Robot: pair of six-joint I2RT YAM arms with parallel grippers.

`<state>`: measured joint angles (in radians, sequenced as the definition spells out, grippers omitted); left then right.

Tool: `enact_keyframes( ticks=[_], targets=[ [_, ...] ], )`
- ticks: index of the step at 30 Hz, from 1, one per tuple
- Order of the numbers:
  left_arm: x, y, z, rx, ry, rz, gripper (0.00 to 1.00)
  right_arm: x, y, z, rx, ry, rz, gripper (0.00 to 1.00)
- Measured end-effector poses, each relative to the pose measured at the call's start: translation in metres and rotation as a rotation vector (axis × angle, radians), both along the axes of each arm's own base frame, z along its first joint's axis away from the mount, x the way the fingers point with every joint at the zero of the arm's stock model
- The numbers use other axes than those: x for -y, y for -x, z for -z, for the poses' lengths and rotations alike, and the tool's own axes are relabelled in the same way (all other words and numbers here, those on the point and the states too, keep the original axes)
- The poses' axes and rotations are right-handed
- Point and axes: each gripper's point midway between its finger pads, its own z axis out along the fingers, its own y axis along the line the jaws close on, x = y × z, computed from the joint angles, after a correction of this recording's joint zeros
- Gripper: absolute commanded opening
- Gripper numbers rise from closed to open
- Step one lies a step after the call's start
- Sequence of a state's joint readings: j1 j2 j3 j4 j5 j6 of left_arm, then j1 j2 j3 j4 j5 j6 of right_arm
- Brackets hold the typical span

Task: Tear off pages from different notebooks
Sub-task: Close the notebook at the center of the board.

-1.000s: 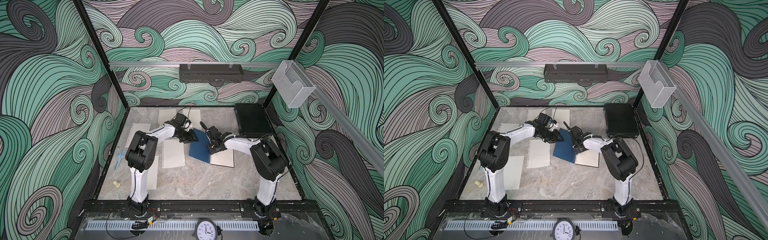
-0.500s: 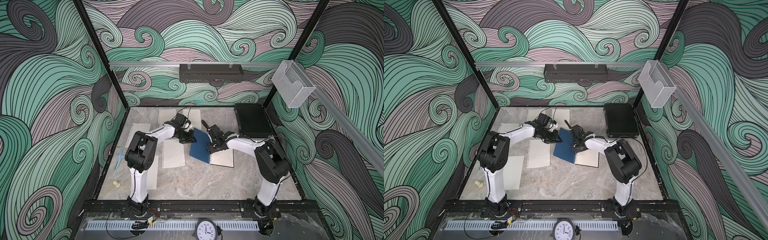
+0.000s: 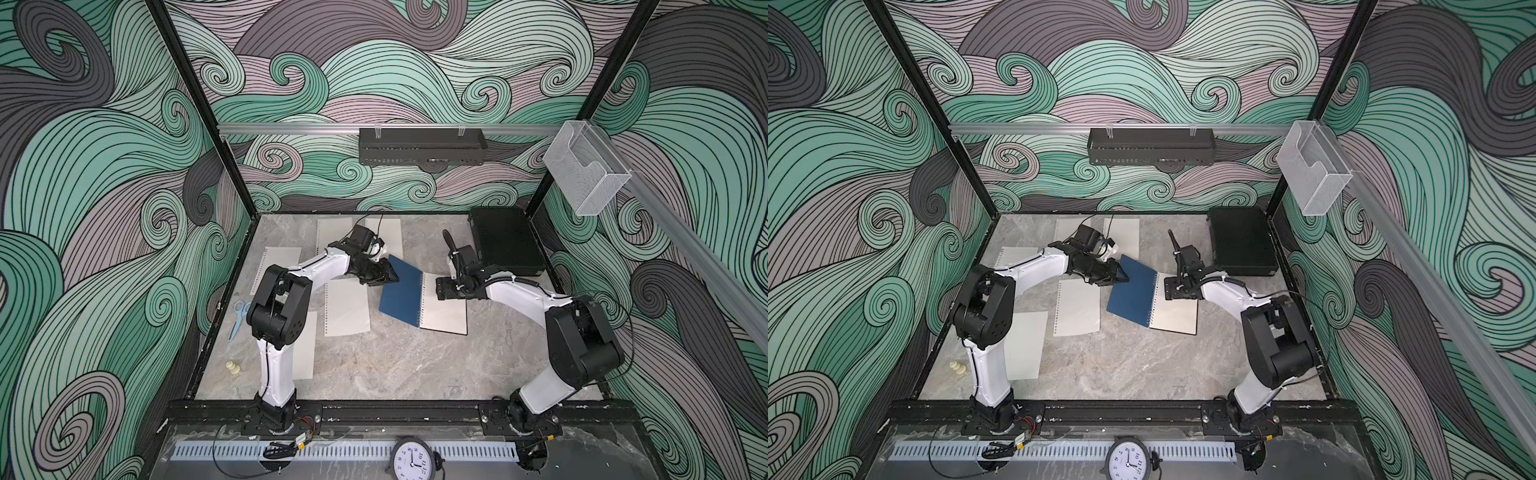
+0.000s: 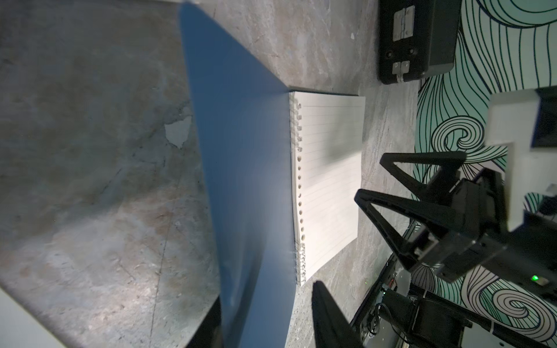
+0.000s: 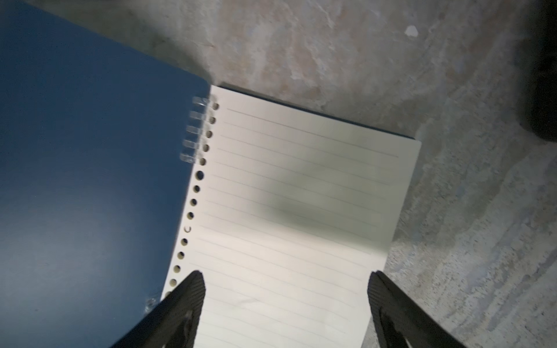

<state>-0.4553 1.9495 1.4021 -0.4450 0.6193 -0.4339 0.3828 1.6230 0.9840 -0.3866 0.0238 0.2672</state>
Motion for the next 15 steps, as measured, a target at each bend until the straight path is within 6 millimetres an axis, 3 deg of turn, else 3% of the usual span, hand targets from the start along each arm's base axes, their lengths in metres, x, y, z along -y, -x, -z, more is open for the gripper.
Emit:
enact_keyframes(
  ticks=[7, 15],
  targets=[
    [0.018, 0.015, -0.009, 0.015, 0.024, 0.07, 0.45, 0.025, 0.004, -0.008, 0.025, -0.053, 0.084, 0.86],
    [0.049, 0.034, -0.029, 0.056, 0.08, 0.186, 0.46, 0.04, 0.003, -0.021, 0.076, -0.09, 0.128, 0.86]
  ],
)
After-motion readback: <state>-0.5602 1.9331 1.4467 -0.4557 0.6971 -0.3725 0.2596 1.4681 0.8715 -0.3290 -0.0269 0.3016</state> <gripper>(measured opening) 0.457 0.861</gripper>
